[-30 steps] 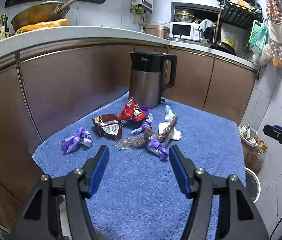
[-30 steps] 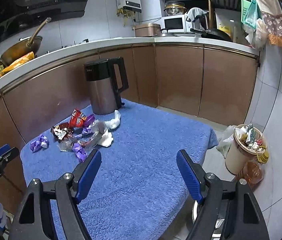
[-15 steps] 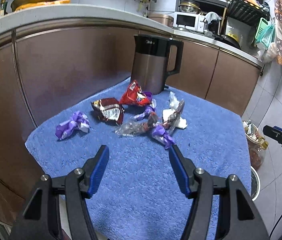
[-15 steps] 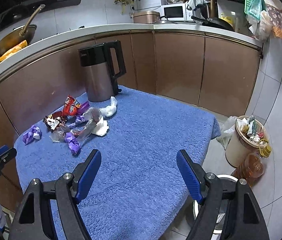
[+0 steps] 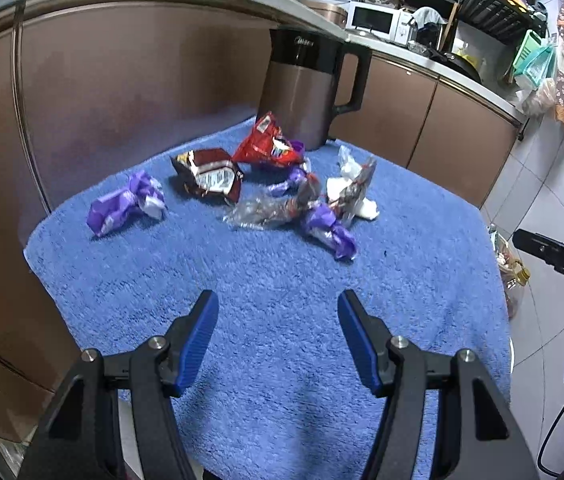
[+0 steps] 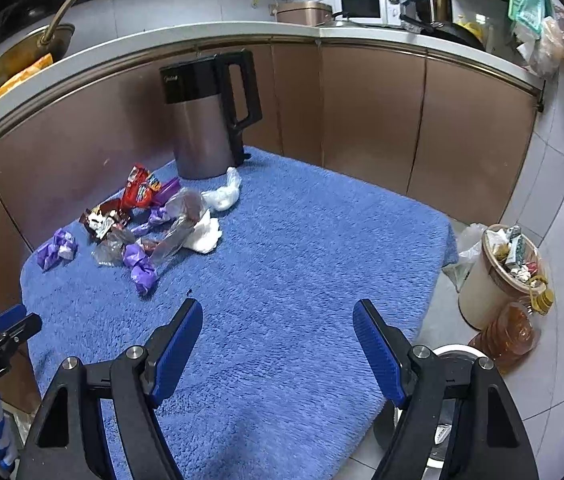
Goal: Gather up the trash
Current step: 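Grasp the clear plastic bag with the right tool while the left tool grasps a red wrapper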
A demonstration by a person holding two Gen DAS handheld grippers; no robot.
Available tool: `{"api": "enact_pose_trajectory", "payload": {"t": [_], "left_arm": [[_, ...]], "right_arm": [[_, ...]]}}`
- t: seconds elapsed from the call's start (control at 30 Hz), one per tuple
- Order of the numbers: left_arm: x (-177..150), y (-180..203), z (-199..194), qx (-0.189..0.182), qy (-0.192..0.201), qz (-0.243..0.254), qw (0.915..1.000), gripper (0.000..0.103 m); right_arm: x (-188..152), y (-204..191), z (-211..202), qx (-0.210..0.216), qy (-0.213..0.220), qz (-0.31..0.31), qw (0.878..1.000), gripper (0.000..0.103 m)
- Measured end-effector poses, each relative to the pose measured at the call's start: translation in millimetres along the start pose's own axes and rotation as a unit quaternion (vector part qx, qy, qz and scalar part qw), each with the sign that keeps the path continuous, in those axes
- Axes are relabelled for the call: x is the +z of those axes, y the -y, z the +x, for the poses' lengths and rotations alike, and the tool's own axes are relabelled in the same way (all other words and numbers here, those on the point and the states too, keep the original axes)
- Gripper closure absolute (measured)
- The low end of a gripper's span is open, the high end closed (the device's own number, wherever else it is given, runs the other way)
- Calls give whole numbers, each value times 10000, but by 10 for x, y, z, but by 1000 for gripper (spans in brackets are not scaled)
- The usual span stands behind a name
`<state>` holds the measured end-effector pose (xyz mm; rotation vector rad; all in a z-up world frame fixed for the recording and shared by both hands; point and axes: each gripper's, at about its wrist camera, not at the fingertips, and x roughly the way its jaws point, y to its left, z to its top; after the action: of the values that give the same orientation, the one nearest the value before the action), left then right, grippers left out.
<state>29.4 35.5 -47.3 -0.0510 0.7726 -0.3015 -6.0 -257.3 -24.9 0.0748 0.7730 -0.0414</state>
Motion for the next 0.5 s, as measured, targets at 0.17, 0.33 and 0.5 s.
{"api": "enact_pose_trajectory", "payload": {"t": [0.17,0.33,0.5], "left_arm": [[35,-79,134,-65,-132,-140,9998,43],[185,-100,259,-144,-116,-102,9998,43],[440,-47,409,-414,-1,66,9991,43]], "right_arm": [[30,-73,136,148,-93,-132,9998,27],[132,-137,322,452,-167,-194,9987,27],[295,-245,529,906,-184,-252,9954,31]]}}
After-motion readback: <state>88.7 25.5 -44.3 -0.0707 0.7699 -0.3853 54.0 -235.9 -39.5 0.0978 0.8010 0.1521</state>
